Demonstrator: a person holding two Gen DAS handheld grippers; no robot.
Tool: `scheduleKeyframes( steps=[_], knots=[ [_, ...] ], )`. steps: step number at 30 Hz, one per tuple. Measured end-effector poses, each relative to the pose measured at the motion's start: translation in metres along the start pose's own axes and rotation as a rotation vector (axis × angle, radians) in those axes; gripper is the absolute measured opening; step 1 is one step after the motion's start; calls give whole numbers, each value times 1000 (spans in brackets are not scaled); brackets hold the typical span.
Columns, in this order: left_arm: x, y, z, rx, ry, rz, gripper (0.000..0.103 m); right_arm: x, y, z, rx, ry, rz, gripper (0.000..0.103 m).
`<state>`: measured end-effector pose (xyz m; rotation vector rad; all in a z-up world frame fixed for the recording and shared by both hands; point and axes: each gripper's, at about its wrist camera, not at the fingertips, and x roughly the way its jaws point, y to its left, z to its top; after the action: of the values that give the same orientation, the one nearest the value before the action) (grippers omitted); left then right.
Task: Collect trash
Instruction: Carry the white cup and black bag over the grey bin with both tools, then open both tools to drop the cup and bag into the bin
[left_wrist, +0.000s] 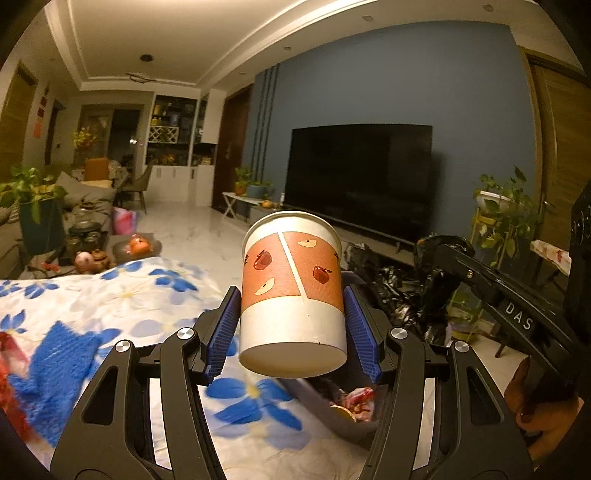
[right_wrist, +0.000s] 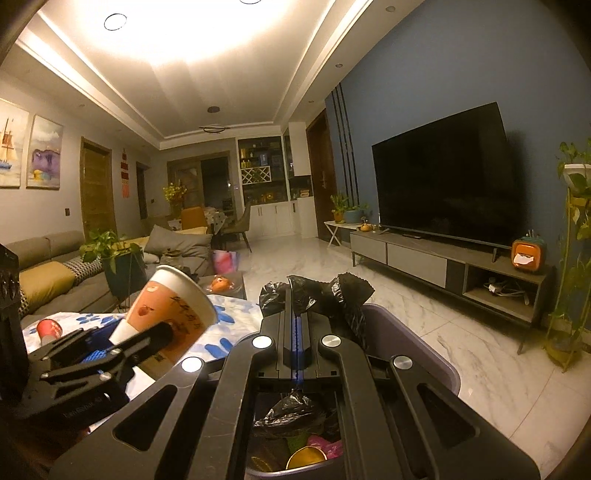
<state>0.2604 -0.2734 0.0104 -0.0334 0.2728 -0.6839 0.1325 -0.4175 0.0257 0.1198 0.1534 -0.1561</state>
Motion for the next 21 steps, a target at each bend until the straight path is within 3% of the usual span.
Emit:
scheduleKeyframes(
  steps=[21],
  knots=[
    [58,-25,-17,15,67,-51,57,17,-11,-1,27,3,-22,1]
  ],
)
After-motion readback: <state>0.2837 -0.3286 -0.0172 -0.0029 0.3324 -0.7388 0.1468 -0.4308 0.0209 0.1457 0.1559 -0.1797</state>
